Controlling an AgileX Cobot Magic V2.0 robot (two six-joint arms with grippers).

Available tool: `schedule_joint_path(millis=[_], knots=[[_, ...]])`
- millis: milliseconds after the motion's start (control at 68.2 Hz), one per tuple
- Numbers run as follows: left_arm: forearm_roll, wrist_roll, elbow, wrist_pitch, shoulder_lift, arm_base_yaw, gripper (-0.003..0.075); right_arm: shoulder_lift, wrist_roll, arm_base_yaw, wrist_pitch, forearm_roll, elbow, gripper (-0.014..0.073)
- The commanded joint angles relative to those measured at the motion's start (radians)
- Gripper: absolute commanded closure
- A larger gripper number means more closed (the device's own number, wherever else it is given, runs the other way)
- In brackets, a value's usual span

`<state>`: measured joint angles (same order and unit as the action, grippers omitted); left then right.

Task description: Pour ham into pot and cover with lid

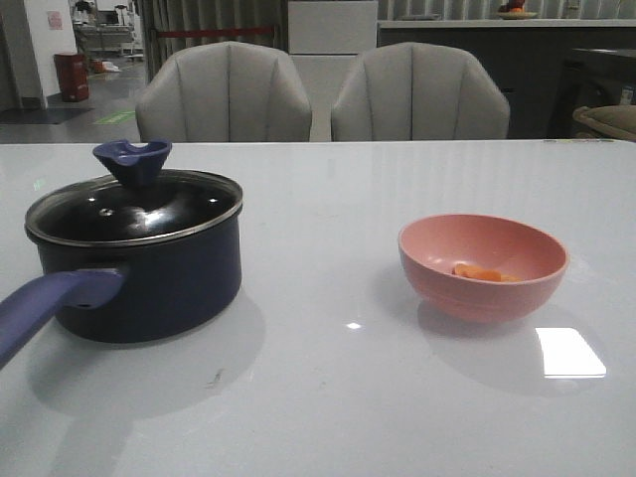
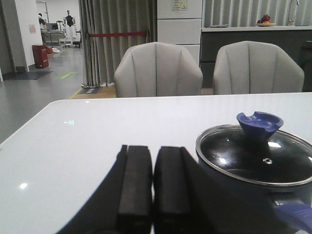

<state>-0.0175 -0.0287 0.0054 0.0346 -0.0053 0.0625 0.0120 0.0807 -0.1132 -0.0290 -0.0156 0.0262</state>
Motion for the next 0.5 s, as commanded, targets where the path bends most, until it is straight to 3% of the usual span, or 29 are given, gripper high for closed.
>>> schedule_joint_path(millis=[0, 132, 381, 484], knots=[[-0.003, -0.01, 0.021, -0.089, -0.018, 0.001, 0.0608, 0.018, -0.007, 0.006, 0.079, 0.001, -0.005, 0.0435], [-0.003, -0.01, 0.021, -0.115, -0.018, 0.001, 0.0608, 0.018, -0.007, 0.006, 0.079, 0.001, -0.005, 0.0435], [0.042, -0.012, 0.017, -0.456, -0.018, 0.001, 0.0608, 0.018, -0.007, 0.006, 0.079, 0.001, -0.005, 0.0435], [0.037, -0.012, -0.029, -0.435, -0.015, 0.001, 0.0608, 0.018, -0.007, 0.006, 0.079, 0.001, -0.005, 0.0435]])
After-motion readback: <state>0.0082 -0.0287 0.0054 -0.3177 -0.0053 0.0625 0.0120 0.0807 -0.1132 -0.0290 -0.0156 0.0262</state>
